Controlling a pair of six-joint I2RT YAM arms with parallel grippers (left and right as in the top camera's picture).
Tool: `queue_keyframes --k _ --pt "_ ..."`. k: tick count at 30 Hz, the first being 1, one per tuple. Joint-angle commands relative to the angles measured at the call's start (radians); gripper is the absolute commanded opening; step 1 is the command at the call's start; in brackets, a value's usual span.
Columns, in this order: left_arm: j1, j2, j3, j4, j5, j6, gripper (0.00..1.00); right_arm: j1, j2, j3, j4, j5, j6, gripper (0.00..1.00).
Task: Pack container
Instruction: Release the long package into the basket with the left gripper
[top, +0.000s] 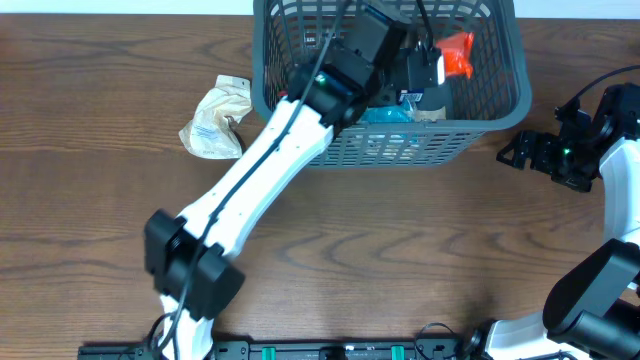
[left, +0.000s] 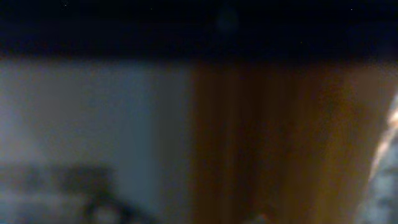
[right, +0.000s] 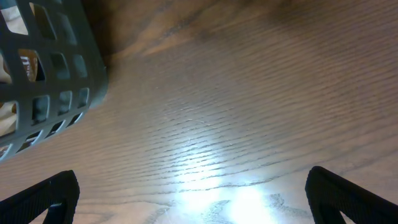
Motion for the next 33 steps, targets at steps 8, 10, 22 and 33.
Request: queue_keyframes --k 8,10,22,33 --pt "0.082 0.058 0.054 -0.033 0.105 -0.237 0.06 0.010 -0.005 0.000 -0.001 -0.011 -0.022 0.99" --pt "0.090 0.060 0.054 -0.061 0.105 -0.240 0.22 0.010 -0.005 0.000 0.001 -0.011 -0.022 0.99" --pt "0.095 0.048 0.054 -0.100 0.104 -0.243 0.99 0.010 -0.005 0.000 0.000 -0.011 -0.022 0.99" --pt "0.106 -0.144 0.054 -0.104 0.086 -0.250 0.99 0.010 -0.005 0.000 -0.002 -0.011 -0.022 0.99"
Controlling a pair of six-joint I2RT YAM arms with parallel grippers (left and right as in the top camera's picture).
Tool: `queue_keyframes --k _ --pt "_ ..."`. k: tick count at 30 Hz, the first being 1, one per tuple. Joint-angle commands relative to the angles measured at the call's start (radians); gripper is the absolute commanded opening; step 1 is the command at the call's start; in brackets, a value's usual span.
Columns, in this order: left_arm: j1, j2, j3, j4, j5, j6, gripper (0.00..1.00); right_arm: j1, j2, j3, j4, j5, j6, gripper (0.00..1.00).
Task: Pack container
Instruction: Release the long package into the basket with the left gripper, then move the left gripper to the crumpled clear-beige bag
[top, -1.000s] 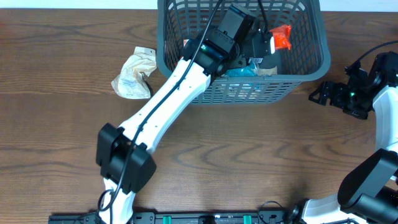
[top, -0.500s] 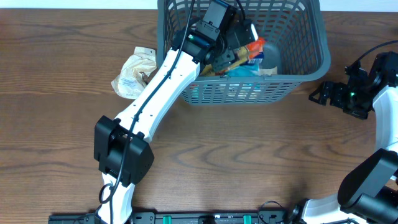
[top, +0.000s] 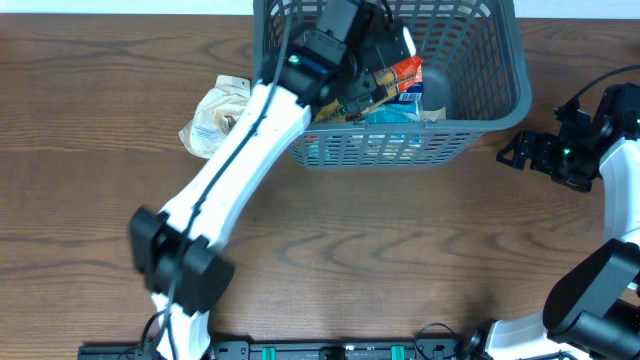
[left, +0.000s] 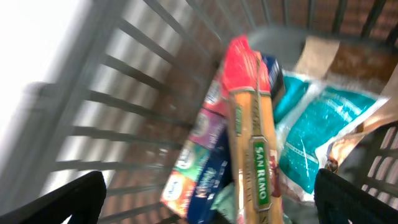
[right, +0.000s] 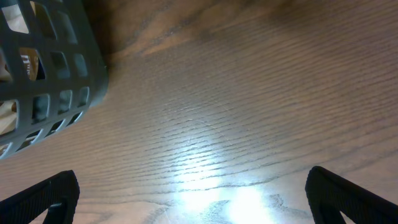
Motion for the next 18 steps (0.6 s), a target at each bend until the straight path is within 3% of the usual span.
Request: queue_keyframes --k 1,9,14,18 --pt "0.014 -0.130 0.024 0.002 -0.018 -0.013 0.99 0.010 -0.005 0.000 -0.001 -0.010 -0.015 0.99" --pt "0.090 -0.356 0.024 -0.093 -0.066 -0.024 0.99 0.010 -0.005 0.000 0.000 -0.010 -0.019 0.99" --pt "0.238 -0.421 0.024 -0.147 -0.271 -0.273 0.99 0.010 -0.005 0.000 0.003 -0.011 -0.019 0.99" --pt "0.355 -0.422 0.024 -0.217 -0.275 -0.396 0.99 0.010 -0.005 0.000 0.005 -0.011 -0.018 0.99"
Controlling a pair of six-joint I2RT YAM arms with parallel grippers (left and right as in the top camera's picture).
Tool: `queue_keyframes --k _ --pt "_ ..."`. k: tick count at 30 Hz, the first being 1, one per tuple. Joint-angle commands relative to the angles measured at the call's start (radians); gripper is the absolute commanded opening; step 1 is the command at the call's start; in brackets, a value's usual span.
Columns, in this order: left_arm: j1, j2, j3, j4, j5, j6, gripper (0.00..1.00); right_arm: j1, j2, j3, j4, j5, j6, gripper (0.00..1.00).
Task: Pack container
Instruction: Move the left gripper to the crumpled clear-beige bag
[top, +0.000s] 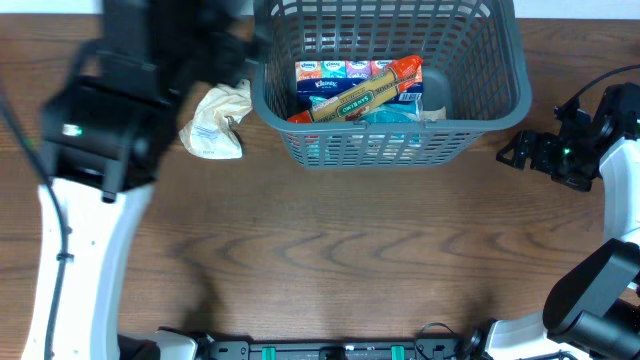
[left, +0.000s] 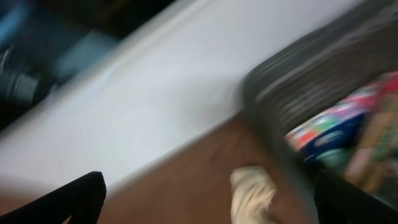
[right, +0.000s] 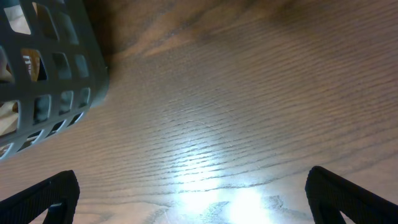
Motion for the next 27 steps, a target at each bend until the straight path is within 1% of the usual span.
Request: queue_keyframes --k 1,5,10,17,23,27 --pt "0.064 0.013 0.005 -0.029 -0.065 -0.150 0.99 0.010 -0.005 0.000 0.000 -0.010 -0.014 0.99" --pt "0.095 0.018 0.005 -0.053 -0.066 -0.161 0.99 0.010 -0.005 0.000 0.000 -0.009 -0.015 0.99" --pt "0.163 0.082 0.002 -0.057 -0.066 -0.189 0.99 0.010 -0.005 0.000 -0.006 -0.009 -0.014 0.99" --pt "0.254 0.275 0.002 -0.057 -0.065 -0.265 0.99 0.010 -0.005 0.000 -0.014 -0.008 -0.015 0.99" --pt "0.262 0.470 0.002 -0.057 -0.065 -0.268 0.99 0.010 -0.005 0.000 -0.031 0.005 -0.019 0.99" --pt "0.261 0.564 0.002 -0.062 -0.056 -0.275 0.99 0.010 -0.005 0.000 -0.039 0.023 -0.018 0.99"
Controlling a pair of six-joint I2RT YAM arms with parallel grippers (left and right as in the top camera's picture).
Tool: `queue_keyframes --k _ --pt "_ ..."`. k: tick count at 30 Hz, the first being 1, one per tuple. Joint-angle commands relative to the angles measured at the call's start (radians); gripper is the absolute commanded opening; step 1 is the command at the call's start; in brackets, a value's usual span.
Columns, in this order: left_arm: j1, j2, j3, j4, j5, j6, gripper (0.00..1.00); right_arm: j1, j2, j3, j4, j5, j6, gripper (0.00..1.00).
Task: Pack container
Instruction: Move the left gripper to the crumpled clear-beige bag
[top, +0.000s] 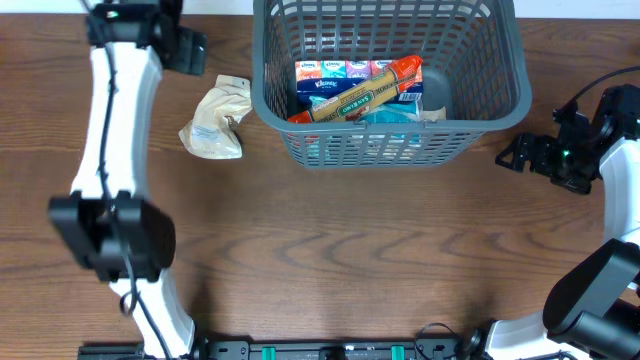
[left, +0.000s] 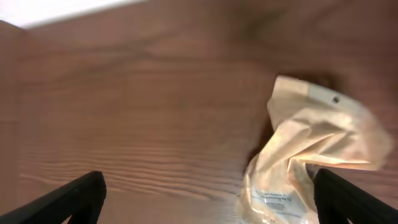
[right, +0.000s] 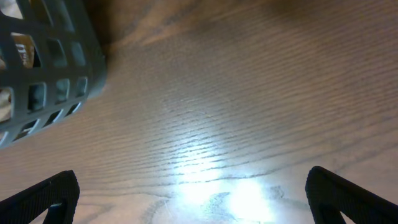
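A grey mesh basket (top: 400, 146) stands at the back of the table. It holds a long spaghetti pack (top: 355, 100) lying across tissue packs (top: 335, 72) and a teal bag (top: 385, 116). A crumpled beige bag (top: 215, 120) lies on the wood left of the basket, and the left wrist view has the beige bag (left: 317, 155) at its right. My left gripper (top: 185, 48) hangs open and empty just behind and left of that bag, its left gripper (left: 208, 199) tips wide apart. My right gripper (top: 515, 152) is open and empty, right of the basket.
The basket's corner (right: 43, 68) shows at the upper left of the right wrist view, over bare wood with a bright glare. The table's far edge (left: 74, 12) runs close behind the left gripper. The left arm (top: 115, 160) stretches along the table's left side.
My left arm has swung from over the table's left part to the far left corner. Its wrist camera now looks down on the beige bag. The right arm has barely shifted.
My left gripper was deep in the basket with the red-ended spaghetti pack at its fingers. Then it stood open above the basket, the pack lying inside. Then it was left of the basket, and now it hangs by the beige bag. The right arm stayed put.
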Motion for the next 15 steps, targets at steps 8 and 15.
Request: queue_keyframes --k 8,15 --pt "0.011 0.117 0.002 -0.026 0.178 -0.027 0.99 0.010 -0.005 0.000 0.003 0.037 -0.015 0.99" --pt "0.011 0.125 -0.009 -0.067 0.206 -0.028 0.99 0.009 -0.005 0.000 0.008 0.042 -0.015 0.99"
